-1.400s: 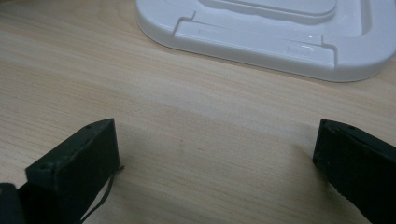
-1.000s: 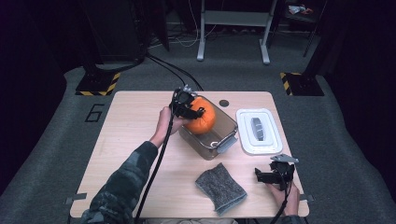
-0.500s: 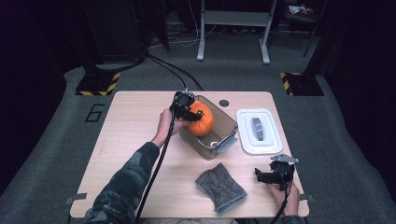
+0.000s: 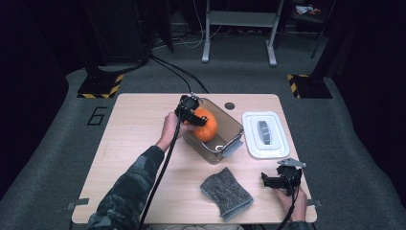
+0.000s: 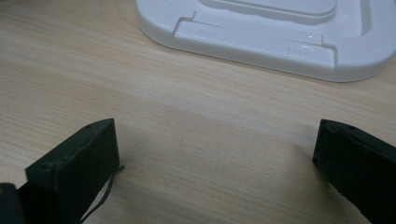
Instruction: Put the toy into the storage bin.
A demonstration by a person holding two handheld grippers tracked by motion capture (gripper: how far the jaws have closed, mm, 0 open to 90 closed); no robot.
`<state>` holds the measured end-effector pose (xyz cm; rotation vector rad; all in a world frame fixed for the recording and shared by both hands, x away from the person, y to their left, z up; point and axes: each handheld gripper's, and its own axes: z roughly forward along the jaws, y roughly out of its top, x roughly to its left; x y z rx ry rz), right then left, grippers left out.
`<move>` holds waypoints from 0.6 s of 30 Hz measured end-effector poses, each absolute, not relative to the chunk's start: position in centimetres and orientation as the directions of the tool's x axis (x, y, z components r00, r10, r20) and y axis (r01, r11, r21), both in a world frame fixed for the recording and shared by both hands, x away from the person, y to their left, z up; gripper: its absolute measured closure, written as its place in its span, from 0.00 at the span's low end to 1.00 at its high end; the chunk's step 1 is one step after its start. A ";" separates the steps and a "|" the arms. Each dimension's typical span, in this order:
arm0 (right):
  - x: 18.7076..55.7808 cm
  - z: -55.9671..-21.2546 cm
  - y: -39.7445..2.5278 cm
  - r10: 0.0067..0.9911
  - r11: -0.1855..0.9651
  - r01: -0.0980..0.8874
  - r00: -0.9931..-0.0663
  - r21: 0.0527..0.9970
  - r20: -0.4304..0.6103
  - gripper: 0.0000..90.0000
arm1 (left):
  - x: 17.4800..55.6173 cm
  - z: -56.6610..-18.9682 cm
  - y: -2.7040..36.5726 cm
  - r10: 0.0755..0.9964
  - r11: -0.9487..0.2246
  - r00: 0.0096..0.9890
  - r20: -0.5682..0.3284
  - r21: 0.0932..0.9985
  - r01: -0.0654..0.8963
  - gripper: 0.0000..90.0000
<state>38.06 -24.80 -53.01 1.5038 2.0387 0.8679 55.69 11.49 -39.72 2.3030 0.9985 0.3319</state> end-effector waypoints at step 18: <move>38.1 -53.0 -24.8 0.955 0.204 0.665 -0.297 0.718 0.004 0.00 | 56.2 -40.3 11.2 0.715 -0.565 0.699 -0.023 0.571 0.596 0.28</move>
